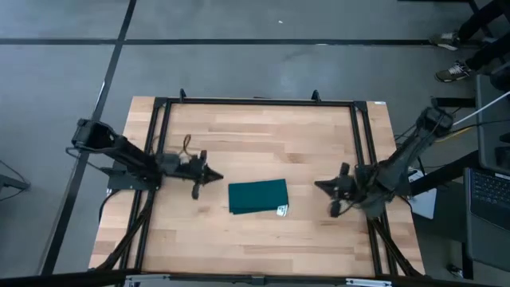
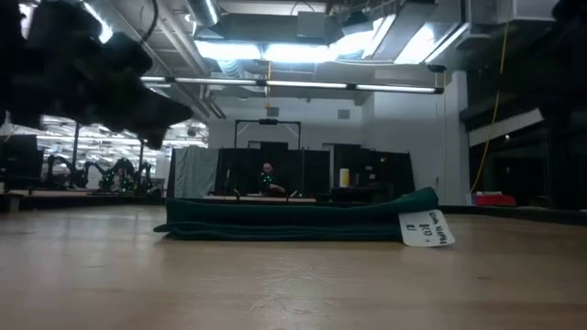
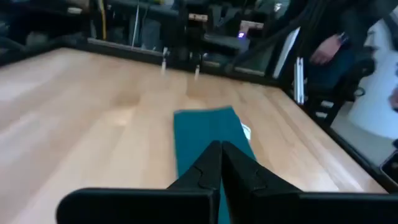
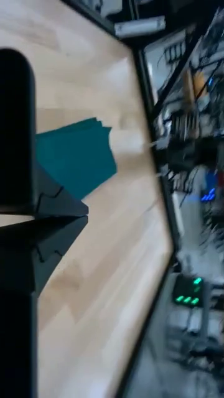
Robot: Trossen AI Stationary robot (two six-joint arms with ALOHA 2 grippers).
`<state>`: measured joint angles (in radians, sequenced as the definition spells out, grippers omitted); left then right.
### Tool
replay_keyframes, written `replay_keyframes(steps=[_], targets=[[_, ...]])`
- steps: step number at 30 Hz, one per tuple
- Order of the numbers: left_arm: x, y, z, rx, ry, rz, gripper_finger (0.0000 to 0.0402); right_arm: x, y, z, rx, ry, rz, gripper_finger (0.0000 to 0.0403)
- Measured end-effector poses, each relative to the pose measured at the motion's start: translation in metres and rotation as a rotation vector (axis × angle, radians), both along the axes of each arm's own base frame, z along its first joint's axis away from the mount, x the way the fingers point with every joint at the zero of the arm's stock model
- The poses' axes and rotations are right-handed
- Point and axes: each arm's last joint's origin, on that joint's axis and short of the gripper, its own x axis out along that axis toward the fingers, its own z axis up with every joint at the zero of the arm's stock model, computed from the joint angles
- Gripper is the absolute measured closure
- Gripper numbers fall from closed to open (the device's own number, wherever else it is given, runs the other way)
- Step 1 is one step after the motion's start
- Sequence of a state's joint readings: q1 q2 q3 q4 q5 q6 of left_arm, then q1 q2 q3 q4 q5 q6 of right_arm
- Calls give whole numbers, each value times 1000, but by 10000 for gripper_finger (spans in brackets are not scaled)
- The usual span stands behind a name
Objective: Fold microfiber towels
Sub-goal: Return to Home Position
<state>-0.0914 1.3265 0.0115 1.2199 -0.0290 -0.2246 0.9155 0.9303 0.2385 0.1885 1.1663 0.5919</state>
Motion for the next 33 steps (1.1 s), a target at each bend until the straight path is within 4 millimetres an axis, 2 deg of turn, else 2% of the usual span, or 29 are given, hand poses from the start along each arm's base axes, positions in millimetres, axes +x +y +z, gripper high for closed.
replay_keyframes(steps=[3, 6, 12, 14, 18, 20, 22, 26, 28, 31, 33], targets=[[-3, 29, 13, 25, -112, -16, 399, -19, -17, 7, -23, -56, 59, 382], [-8, 50, 14, 41, -99, 31, 398, -35, -31, 9, -45, -114, 126, 378], [-23, 71, 20, 125, -73, 111, 399, -60, -51, 5, -172, -125, 133, 389], [-29, 74, 23, 140, -63, 124, 398, -66, -55, 5, -155, -135, 152, 392], [-41, 72, 32, 158, -33, 148, 398, -73, -51, 9, -113, -154, 192, 392], [-46, 68, 44, 175, 29, 145, 398, -76, -48, 11, -73, -166, 230, 390], [-54, 61, 59, 216, 92, 168, 398, -79, -47, 9, -111, -166, 196, 390], [-82, 45, 86, 297, 2, 212, 398, -82, -44, 6, -166, -161, 202, 395], [-96, 39, 84, 290, -18, 253, 398, -81, -44, 2, -186, -156, 190, 396], [-97, 37, 75, 236, 44, 233, 398, -79, -44, 0, -172, -158, 171, 397], [-94, 36, 81, 260, 7, 227, 398, -80, -44, 0, -142, -164, 169, 397]])
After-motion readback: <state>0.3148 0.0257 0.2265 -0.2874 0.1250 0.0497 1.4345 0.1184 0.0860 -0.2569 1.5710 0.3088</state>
